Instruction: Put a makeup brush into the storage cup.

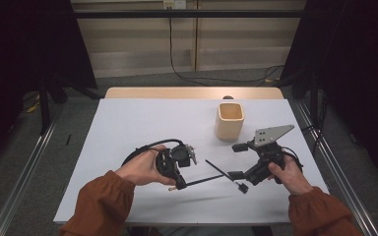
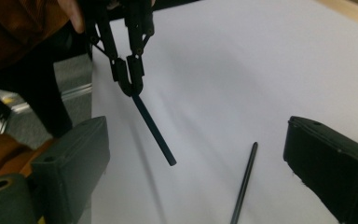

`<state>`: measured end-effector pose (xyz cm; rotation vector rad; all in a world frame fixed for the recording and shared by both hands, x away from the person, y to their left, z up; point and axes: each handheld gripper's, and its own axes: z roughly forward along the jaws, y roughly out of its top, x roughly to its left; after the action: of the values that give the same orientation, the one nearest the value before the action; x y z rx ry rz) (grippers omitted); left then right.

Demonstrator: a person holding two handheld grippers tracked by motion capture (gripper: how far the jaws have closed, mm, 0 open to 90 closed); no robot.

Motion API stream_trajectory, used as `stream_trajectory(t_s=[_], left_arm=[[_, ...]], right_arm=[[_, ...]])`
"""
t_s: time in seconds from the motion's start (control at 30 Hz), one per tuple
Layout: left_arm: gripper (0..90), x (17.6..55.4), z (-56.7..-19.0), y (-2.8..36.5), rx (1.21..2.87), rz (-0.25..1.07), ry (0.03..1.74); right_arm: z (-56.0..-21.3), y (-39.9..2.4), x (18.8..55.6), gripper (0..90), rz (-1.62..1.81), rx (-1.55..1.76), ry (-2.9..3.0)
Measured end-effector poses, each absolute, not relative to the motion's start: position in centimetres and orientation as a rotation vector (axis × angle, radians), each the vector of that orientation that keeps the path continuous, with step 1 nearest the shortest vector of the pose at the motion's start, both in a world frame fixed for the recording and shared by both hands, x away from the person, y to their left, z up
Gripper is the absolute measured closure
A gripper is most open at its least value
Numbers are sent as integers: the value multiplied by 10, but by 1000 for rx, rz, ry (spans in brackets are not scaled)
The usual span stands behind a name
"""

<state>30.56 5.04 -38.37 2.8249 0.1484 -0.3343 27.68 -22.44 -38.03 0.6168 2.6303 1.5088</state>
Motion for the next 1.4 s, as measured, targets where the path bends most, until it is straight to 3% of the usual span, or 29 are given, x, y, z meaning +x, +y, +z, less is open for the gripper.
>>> stream_trajectory(t_s=[0.8, 1.2, 1.4], left_arm=[[843, 303, -384, 50, 2851, -337, 108], [843, 303, -388, 48, 2858, -344, 115], [843, 303, -388, 48, 2879, -344, 107]], right_arm=[[-370, -166, 301, 43, 1026, 294, 3026], [-375, -144, 306, 183, 709, 242, 3162], [-381, -140, 308, 302, 635, 222, 3224]])
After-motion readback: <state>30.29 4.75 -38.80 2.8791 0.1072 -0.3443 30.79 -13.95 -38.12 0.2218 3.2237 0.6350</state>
